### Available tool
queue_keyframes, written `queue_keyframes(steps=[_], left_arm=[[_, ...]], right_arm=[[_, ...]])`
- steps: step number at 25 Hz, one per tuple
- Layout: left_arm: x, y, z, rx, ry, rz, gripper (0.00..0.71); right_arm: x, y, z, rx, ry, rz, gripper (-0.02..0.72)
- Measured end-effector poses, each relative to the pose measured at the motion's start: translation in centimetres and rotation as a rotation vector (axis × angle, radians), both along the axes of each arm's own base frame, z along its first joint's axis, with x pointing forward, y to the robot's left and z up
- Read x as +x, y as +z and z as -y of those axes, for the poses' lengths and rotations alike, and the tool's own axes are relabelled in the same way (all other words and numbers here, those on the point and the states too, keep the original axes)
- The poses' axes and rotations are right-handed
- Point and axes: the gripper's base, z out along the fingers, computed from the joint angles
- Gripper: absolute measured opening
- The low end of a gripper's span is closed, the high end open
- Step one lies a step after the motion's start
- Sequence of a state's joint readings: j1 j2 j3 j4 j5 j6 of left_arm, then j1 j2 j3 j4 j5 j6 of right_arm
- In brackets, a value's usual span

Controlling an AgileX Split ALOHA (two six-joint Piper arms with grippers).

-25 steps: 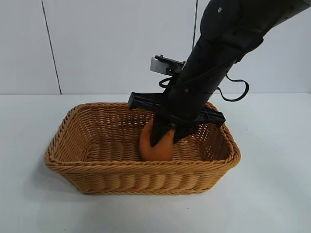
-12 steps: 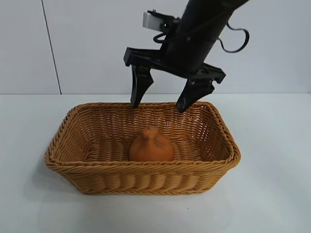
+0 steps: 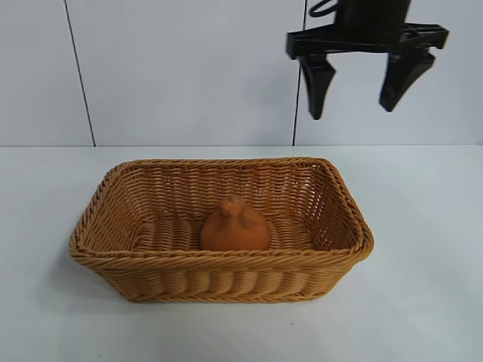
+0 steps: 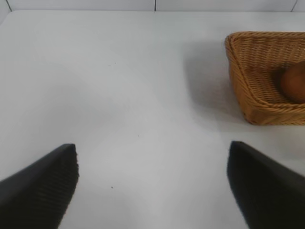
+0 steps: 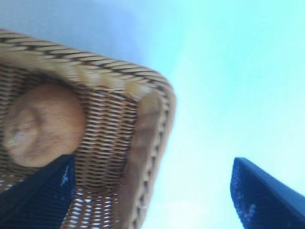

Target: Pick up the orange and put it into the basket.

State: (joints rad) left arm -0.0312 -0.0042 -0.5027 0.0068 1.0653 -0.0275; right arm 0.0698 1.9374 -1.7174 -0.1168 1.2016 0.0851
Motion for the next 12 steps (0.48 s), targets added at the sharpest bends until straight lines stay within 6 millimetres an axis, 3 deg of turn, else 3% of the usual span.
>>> queue_keyframes(steps=[5,8,12], left_arm=[[0.0,0.0,0.0,0.000,0.000,0.000,0.609],[0.0,0.0,0.0,0.000,0.000,0.000,0.609],[0.0,0.0,0.0,0.000,0.000,0.000,0.609]], right_arm=[[-0.6,0.0,6.6,0.065,-0.164,-0.008,0.610],[-2.2,-0.1,7.5,0.094,-0.171,-0.032,0.597],[-6.0,-0.2,6.8,0.112,-0.150,-0.088,0.589]])
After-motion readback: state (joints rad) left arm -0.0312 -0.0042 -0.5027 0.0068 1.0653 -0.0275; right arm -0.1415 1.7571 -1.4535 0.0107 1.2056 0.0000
